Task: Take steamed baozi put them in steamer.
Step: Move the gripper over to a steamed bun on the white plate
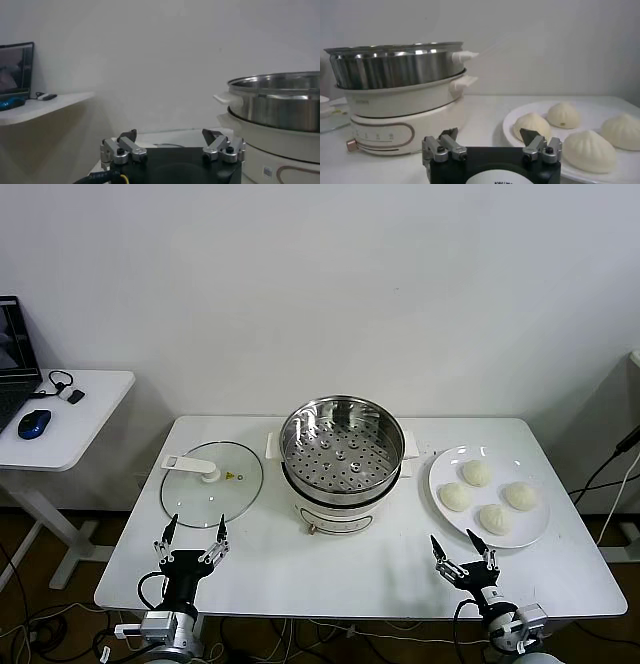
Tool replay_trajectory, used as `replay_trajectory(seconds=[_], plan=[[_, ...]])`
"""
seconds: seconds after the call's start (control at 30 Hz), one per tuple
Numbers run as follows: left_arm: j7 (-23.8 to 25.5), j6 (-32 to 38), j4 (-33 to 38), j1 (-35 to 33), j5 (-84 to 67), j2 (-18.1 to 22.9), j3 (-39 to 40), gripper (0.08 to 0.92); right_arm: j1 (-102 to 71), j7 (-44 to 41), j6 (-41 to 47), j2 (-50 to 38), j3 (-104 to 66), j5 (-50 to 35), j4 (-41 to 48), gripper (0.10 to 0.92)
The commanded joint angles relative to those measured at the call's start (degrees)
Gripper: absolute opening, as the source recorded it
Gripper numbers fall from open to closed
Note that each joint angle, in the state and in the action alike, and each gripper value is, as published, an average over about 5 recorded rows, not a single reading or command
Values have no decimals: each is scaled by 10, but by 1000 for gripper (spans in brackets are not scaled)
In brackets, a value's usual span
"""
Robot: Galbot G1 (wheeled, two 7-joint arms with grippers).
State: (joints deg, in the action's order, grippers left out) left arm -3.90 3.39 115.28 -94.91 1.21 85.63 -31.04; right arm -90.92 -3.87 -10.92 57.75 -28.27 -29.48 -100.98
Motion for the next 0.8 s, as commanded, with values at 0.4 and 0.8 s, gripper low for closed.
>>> replay_trajectory(seconds=[0.4,0.8], plan=[[-2,-6,10,3,-30,-9,4,823,152,-203,-11,-142,-68,-8,101,823],[0,-6,5,6,-18,-15,5,823,464,-515,-51,-292,87,124,356,823]])
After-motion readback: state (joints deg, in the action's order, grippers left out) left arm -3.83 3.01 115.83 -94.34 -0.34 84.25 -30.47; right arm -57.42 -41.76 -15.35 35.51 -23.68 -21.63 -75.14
